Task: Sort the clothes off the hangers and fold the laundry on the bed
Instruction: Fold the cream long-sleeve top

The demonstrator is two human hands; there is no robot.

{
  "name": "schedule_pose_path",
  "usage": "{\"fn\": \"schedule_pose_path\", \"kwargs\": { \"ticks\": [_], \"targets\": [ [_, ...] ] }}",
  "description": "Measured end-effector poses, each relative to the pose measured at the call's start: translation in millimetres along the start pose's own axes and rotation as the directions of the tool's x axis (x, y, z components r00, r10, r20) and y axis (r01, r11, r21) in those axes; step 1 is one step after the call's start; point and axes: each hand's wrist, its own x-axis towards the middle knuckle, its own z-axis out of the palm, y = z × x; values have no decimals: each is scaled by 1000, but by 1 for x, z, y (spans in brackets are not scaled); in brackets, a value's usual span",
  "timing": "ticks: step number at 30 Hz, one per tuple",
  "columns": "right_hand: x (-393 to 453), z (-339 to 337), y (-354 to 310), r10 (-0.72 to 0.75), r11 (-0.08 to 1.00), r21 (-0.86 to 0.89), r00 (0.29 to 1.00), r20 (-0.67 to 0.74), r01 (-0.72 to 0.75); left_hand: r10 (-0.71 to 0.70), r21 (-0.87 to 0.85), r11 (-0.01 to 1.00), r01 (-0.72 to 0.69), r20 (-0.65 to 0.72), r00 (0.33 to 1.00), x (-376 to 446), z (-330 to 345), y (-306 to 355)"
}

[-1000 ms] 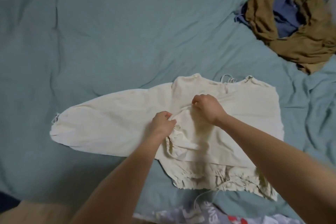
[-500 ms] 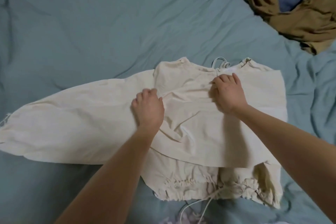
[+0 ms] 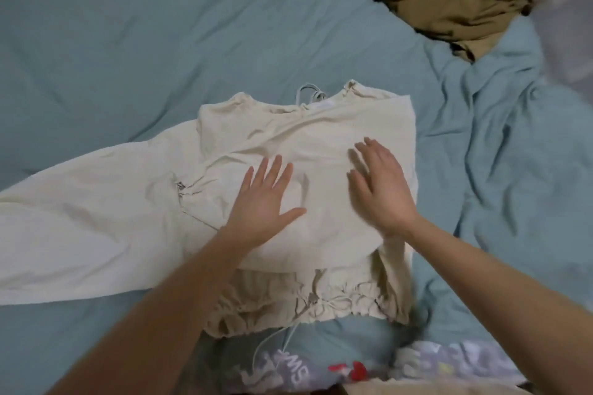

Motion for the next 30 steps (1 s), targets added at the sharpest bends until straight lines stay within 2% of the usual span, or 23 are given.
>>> {"fn": "schedule_pose_path", "kwargs": {
  "ticks": [2,5,8,10,13,17,19,20,22,24,26,28,30],
  "targets": [
    [-48,-15,14,-5,1000,-20,1000,21,5,78,-39,996,-79,-33,996,-11,-2,16],
    [-103,-20,27,-11,988,-153,992,127,30,184,-10,983,-184,41,982,-23,7,40],
    [-127,-9,25,7,968,-245,977,212,47,194,-10,981,-194,84,977,-26,16,53],
    [-126,3,20,61,976,-214,988,145,-29,191,-17,982,-190,103,976,-27,21,56],
    [-117,5,16,160,986,-56,987,-4,-160,204,-4,979,-205,107,973,-26,20,63],
    [-133,-8,43,357,932,129,923,-144,-340,253,-13,967,-253,98,963,-14,11,88],
    [-150,-7,65,476,865,223,875,-84,-449,276,4,960,-279,146,950,-9,13,103],
    [-158,-6,75,525,836,201,851,-19,-511,283,26,956,-292,185,941,-8,16,109],
    [-169,-2,88,556,829,23,829,65,-558,281,78,949,-307,239,929,-7,22,118],
    [-171,-6,91,444,891,-120,896,26,-438,290,117,941,-317,198,936,-7,24,123],
    [-167,-15,87,229,965,-141,973,31,-223,334,158,926,-343,83,939,-6,25,129],
    [-166,-24,89,110,983,-159,988,105,-92,335,197,921,-336,39,942,-3,26,132],
    [-169,-32,93,140,972,-218,966,218,-91,258,240,929,-283,128,958,0,31,128]
  ]
}}
